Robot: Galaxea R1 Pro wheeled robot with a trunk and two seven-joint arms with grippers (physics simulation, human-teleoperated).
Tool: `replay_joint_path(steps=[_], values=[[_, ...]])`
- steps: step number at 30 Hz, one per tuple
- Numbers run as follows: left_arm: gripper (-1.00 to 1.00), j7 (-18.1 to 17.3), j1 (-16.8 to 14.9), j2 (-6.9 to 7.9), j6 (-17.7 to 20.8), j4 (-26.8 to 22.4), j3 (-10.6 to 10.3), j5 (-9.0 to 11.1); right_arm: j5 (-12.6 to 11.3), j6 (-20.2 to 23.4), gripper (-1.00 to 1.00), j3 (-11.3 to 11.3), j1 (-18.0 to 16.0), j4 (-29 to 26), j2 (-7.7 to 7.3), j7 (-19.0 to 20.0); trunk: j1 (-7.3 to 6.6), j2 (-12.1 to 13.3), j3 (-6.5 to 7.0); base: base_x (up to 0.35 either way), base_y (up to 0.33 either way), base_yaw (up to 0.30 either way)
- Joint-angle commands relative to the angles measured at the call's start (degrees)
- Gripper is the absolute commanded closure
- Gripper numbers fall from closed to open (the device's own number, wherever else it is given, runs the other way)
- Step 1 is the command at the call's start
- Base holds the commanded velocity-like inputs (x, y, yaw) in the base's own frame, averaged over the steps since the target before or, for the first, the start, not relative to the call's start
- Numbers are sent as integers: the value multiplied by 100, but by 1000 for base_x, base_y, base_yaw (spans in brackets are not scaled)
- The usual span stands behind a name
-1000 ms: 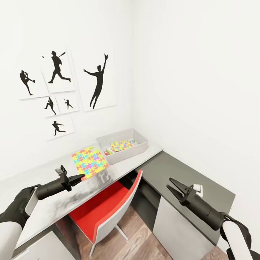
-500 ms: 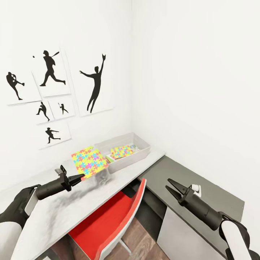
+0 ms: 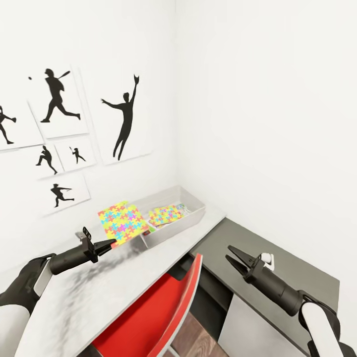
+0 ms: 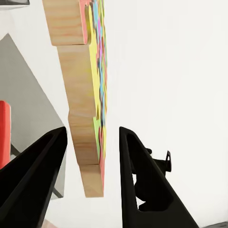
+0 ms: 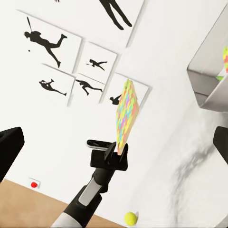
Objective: Put all the toys in the child's room - the three board games (two on the bed and one on the table), the two jigsaw puzzles on the table, and the tennis ball on the table - inside the toy box on the table in the child's room.
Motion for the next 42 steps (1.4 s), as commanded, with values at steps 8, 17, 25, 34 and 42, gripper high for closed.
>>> replay_joint_path(steps=[8, 17, 25, 34, 42], values=[[100, -17, -4, 11, 59, 0, 0, 6, 10, 27, -100, 41, -6, -8, 0, 8, 3, -12, -10, 32, -77, 15], [100, -17, -4, 10, 63, 0, 0, 6, 10, 24, -100, 42, -6, -9, 0, -10, 3, -12, 4, 3, -3, 103], [100, -17, -4, 9, 62, 0, 0, 6, 9, 23, -100, 86, -15, -15, 5, -110, 3, -12, 5, 0, 0, 2], [100, -17, -4, -13, 59, 0, 0, 6, -7, 543, -100, 237, -1112, -14, -110, -1673, 3, -12, 5, 19, -7, 0], [100, -17, -4, -10, 55, -1, -6, 6, -27, 680, -100, 230, -1412, -17, -129, -2157, 3, -12, 5, 114, -68, 0]])
